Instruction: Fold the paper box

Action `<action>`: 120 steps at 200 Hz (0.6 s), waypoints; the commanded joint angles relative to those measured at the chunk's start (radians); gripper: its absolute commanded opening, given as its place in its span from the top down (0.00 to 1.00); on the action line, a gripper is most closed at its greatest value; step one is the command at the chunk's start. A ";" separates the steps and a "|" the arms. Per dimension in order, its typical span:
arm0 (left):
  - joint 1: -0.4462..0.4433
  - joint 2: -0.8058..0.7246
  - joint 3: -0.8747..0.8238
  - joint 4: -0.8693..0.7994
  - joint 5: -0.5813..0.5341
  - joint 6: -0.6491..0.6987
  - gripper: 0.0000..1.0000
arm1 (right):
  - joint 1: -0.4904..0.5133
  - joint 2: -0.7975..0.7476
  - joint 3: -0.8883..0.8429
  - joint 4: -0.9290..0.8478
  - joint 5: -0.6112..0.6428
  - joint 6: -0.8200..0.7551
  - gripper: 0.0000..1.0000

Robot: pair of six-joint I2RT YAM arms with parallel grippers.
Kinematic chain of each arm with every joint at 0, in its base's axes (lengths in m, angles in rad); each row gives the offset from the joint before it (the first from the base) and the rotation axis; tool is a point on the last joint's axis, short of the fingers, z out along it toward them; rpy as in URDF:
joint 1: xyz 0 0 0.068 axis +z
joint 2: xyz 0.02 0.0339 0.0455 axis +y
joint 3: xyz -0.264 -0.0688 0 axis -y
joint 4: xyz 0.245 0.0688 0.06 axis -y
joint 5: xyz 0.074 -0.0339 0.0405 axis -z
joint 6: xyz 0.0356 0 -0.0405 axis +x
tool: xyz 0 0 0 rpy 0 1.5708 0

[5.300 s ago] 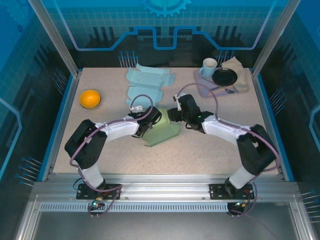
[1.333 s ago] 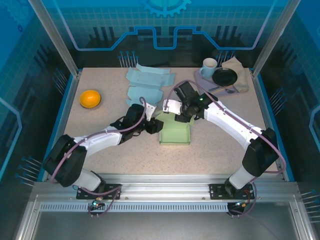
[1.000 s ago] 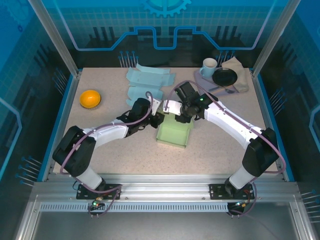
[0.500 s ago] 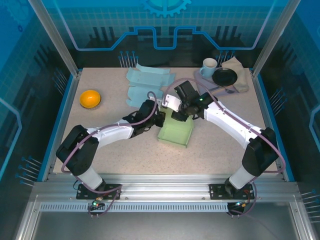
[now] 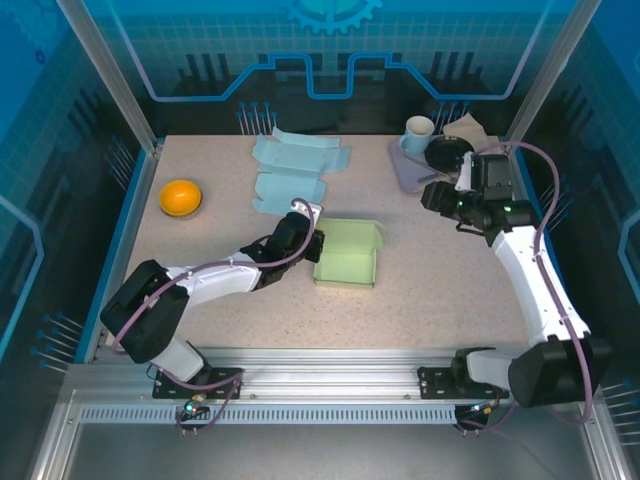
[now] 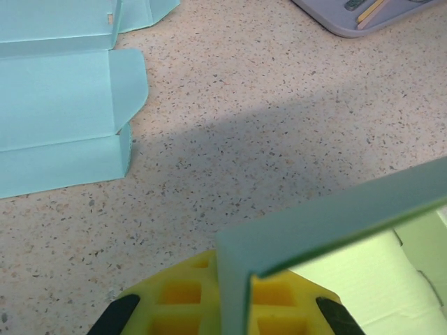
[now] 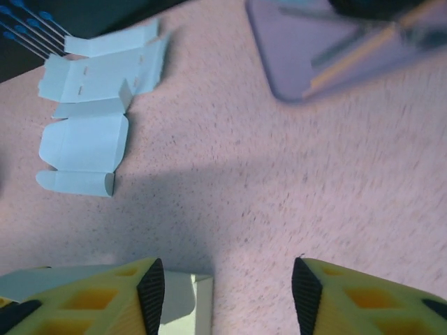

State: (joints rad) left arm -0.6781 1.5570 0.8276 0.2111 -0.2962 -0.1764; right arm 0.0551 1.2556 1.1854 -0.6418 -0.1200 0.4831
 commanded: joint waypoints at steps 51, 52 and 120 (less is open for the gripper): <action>-0.051 -0.033 -0.043 0.078 -0.082 0.046 1.00 | 0.068 0.145 -0.266 0.391 -0.291 0.547 0.45; -0.051 -0.033 -0.044 0.080 -0.083 0.046 1.00 | 0.071 0.146 -0.268 0.395 -0.291 0.553 0.45; -0.094 -0.036 -0.073 0.108 -0.160 -0.003 1.00 | 0.251 0.222 -0.296 0.497 -0.328 0.727 0.43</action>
State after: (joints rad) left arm -0.7597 1.5471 0.7750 0.2913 -0.3939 -0.1528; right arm 0.2630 1.4746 0.9043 -0.2070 -0.4088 1.1057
